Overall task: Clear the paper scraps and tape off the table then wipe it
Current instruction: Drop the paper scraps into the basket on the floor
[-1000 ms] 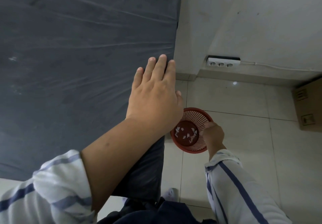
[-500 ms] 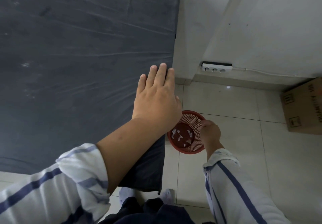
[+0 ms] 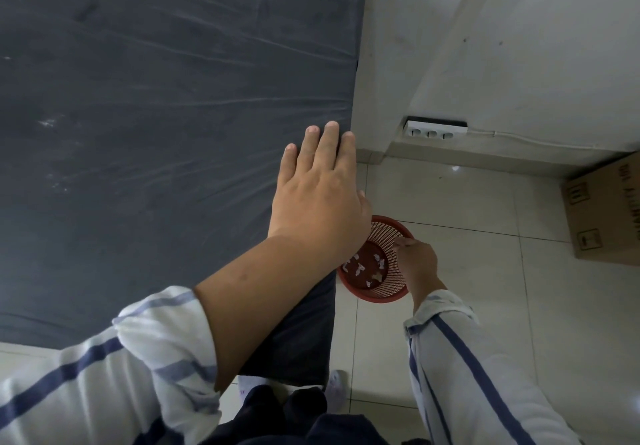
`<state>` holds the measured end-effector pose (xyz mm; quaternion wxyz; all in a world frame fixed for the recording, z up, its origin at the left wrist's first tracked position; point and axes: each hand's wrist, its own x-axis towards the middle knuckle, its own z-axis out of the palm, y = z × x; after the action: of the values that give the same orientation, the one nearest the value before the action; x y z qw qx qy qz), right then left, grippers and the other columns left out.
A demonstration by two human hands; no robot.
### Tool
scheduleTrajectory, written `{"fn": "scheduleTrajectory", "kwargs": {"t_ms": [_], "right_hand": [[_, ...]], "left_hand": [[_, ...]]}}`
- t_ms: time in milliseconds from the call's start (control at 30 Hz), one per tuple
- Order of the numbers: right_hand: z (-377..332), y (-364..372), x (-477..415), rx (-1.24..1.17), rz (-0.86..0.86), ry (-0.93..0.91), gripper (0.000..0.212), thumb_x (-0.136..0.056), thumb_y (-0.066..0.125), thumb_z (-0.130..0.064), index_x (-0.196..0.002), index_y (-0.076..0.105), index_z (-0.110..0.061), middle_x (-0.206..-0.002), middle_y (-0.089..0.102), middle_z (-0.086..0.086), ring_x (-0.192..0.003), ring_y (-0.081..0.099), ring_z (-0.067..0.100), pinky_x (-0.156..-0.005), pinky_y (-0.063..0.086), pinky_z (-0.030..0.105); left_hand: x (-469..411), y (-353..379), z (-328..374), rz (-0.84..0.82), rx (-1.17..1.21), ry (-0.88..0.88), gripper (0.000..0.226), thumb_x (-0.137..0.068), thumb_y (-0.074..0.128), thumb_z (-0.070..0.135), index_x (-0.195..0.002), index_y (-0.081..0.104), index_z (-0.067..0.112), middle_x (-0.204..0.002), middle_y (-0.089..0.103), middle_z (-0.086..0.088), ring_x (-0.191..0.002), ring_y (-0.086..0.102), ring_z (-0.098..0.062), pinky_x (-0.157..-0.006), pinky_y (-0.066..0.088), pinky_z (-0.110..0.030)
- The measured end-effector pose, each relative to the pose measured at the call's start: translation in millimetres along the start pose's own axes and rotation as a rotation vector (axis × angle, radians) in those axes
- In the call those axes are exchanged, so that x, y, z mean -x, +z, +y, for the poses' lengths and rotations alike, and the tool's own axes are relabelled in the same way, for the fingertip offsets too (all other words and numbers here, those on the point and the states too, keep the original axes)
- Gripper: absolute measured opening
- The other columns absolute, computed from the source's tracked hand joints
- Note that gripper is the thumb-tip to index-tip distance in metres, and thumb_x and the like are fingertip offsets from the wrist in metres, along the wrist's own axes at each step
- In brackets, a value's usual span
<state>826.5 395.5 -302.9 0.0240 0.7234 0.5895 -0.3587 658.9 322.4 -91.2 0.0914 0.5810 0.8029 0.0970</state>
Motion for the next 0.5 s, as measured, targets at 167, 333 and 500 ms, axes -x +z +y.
{"fn": "scheduleTrajectory", "kwargs": {"t_ms": [167, 333, 500], "right_hand": [[0.1, 0.6, -4.1, -0.095, 0.056, -0.009, 0.029, -0.092, 0.047, -0.007, -0.118, 0.059, -0.012, -0.126, 0.059, 0.006, -0.112, 0.056, 0.027, -0.085, 0.044, 0.030], [-1.6, 3.1, -3.8, -0.182, 0.120, -0.012, 0.021, -0.091, 0.049, -0.007, -0.099, 0.068, -0.008, -0.115, 0.063, 0.014, -0.102, 0.060, 0.029, -0.080, 0.044, 0.028], [-5.2, 5.0, -4.4, -0.240, 0.099, 0.031, 0.023, -0.088, 0.049, -0.004, -0.093, 0.071, -0.008, -0.109, 0.067, 0.013, -0.093, 0.063, 0.028, -0.079, 0.050, 0.030]], "left_hand": [[0.1, 0.3, 0.0, 0.004, 0.003, 0.002, 0.067, -0.096, 0.036, 0.035, -0.150, 0.000, 0.018, -0.159, -0.006, -0.001, -0.145, -0.011, -0.021, -0.115, -0.009, -0.039], [0.1, 0.5, -0.2, 0.002, 0.001, 0.002, 0.068, -0.095, 0.036, 0.036, -0.150, 0.000, 0.018, -0.159, -0.005, -0.002, -0.145, -0.011, -0.021, -0.115, -0.008, -0.039], [0.0, 0.1, 0.1, -0.004, 0.000, 0.000, 0.069, -0.095, 0.037, 0.037, -0.150, -0.001, 0.018, -0.159, -0.006, -0.002, -0.145, -0.012, -0.021, -0.115, -0.009, -0.039]]}}
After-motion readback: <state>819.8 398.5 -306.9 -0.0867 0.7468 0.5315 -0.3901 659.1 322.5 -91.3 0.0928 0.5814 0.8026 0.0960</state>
